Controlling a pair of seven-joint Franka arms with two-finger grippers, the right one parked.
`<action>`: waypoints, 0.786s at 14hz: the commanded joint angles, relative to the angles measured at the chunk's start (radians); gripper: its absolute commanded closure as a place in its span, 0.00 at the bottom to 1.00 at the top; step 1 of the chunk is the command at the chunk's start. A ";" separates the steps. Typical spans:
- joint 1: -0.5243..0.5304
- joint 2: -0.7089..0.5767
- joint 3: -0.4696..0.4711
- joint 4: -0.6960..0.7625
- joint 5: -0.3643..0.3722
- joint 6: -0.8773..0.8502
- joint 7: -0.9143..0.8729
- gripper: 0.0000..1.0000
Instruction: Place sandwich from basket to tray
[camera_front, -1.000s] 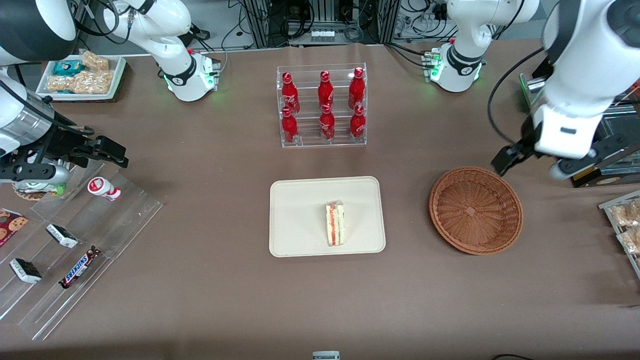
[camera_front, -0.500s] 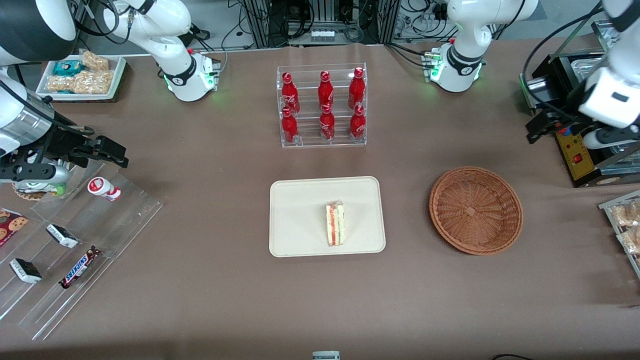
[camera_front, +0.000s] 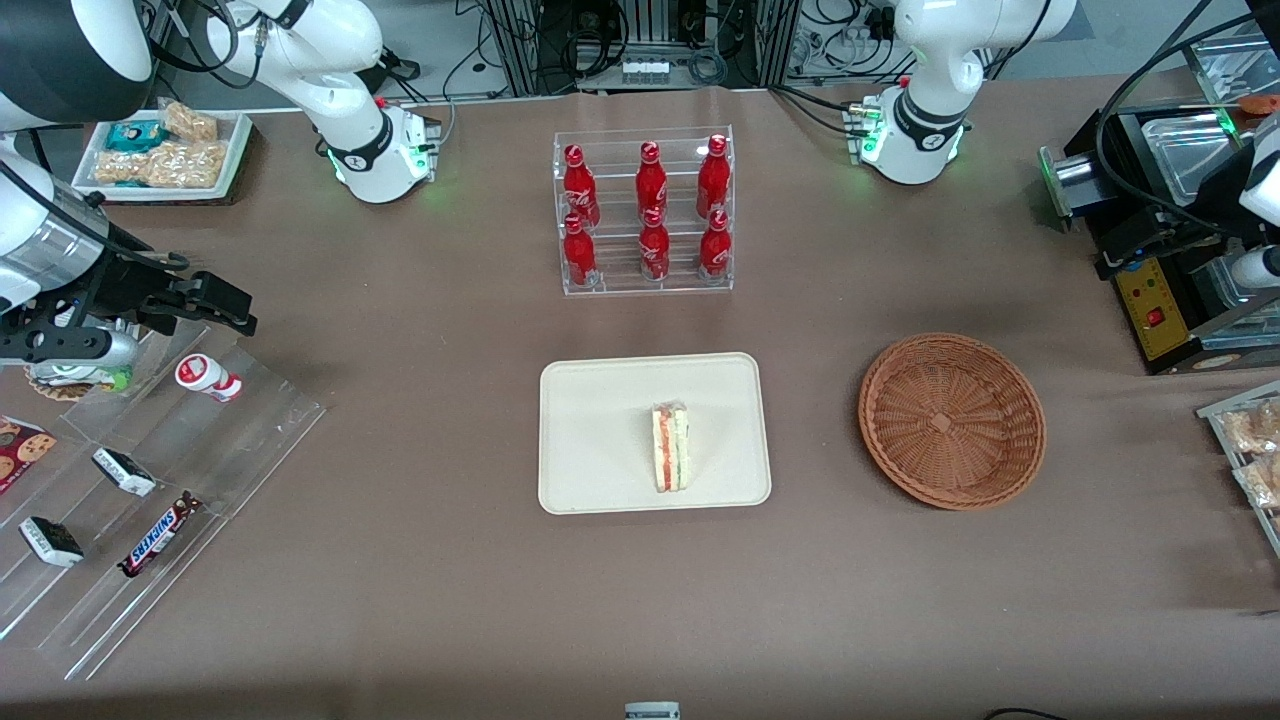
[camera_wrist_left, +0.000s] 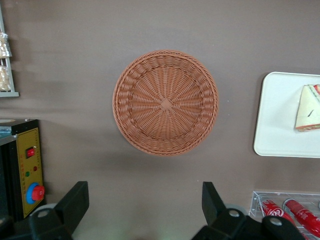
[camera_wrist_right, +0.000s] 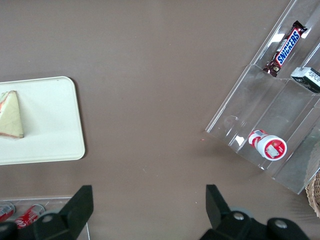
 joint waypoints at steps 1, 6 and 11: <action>0.009 -0.010 0.003 0.005 0.020 -0.011 0.020 0.00; 0.008 0.002 0.036 0.007 0.020 -0.011 0.023 0.00; -0.002 0.016 0.032 0.007 0.023 -0.001 0.025 0.00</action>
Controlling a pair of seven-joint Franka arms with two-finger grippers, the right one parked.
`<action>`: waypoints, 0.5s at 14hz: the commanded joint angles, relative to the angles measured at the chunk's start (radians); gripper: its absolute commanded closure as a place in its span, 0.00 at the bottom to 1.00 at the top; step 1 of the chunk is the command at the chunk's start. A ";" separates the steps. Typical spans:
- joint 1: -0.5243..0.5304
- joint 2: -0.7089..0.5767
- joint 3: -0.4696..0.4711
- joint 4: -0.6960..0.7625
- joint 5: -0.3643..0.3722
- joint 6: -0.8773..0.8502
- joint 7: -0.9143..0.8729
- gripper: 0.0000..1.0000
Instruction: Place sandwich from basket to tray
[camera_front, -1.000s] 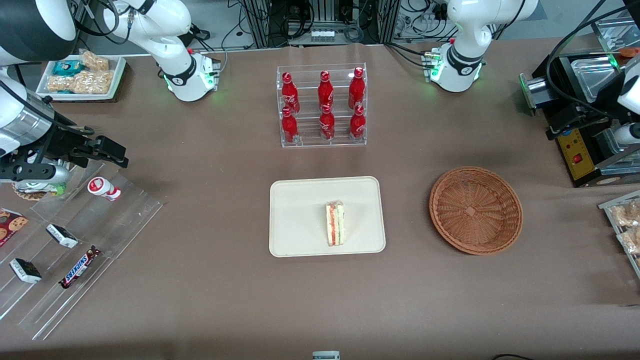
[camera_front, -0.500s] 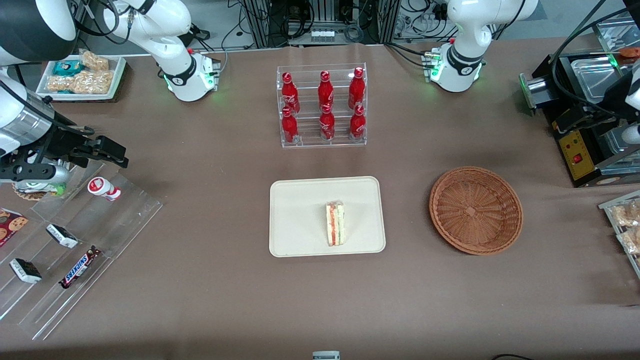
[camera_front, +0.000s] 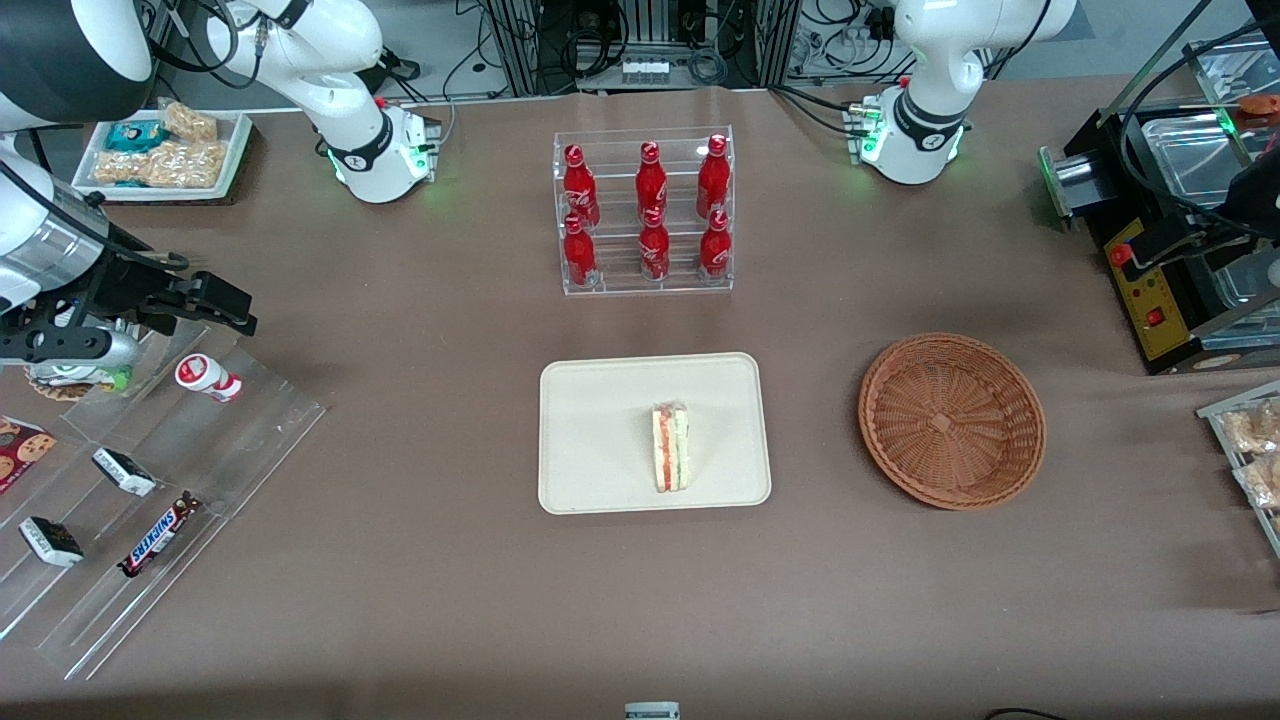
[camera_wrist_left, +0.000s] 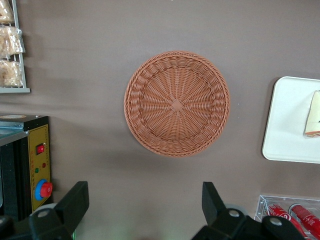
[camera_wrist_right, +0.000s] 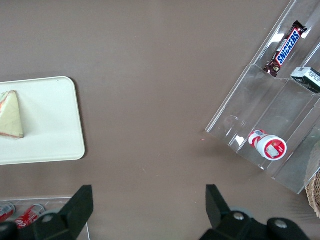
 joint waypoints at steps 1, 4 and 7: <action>-0.007 0.012 -0.011 0.005 0.037 0.002 0.016 0.00; -0.007 0.015 -0.011 0.008 0.044 0.009 0.090 0.00; -0.007 0.028 -0.012 0.028 0.030 0.011 0.088 0.00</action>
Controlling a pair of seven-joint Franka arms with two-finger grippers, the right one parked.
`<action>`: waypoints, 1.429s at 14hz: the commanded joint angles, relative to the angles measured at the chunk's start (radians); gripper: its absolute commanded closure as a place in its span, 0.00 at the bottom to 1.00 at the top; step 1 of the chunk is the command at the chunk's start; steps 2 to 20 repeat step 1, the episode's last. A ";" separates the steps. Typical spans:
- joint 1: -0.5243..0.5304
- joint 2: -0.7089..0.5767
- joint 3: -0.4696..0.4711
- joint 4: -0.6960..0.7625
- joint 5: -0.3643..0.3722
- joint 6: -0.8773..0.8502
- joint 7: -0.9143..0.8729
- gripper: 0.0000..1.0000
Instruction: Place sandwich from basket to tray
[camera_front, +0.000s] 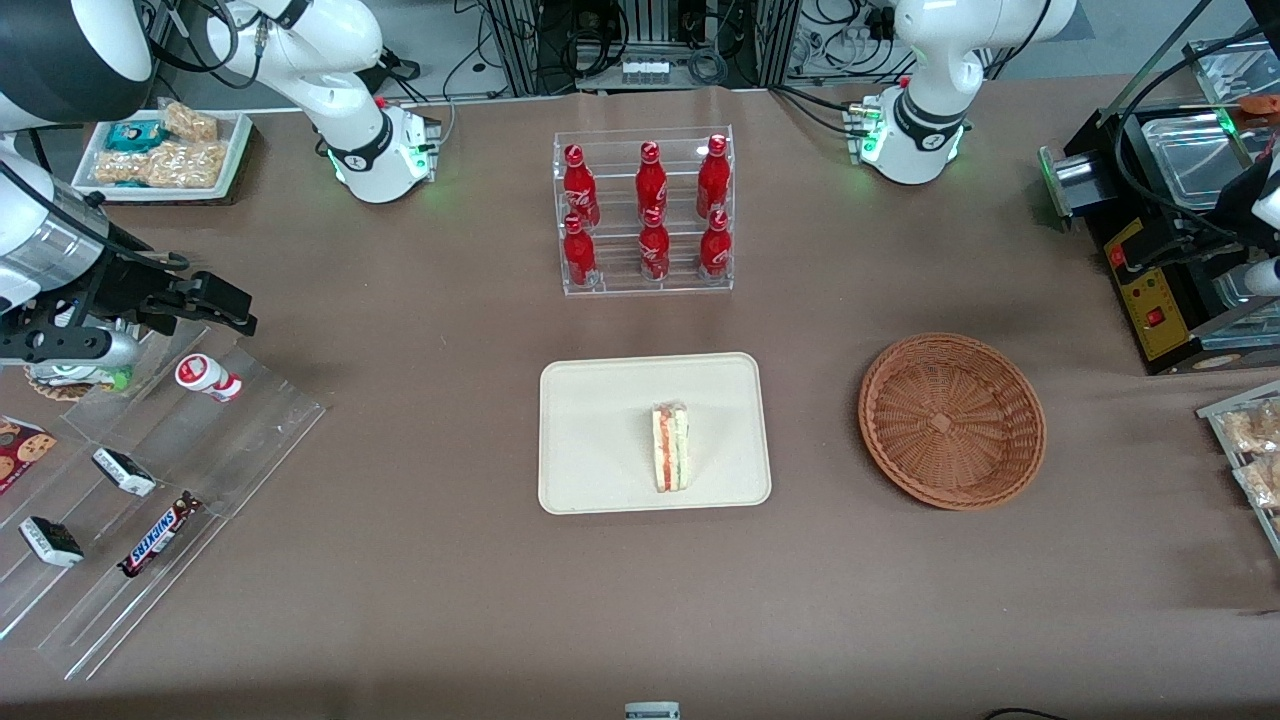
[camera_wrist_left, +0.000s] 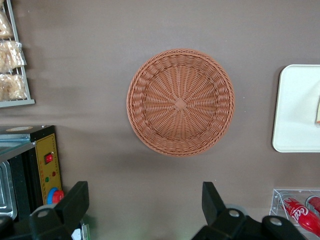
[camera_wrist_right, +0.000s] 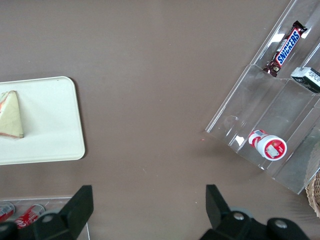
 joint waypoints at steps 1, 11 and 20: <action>-0.003 0.017 -0.004 0.027 0.002 0.000 0.015 0.00; -0.003 0.017 -0.004 0.027 0.002 0.000 0.015 0.00; -0.003 0.017 -0.004 0.027 0.002 0.000 0.015 0.00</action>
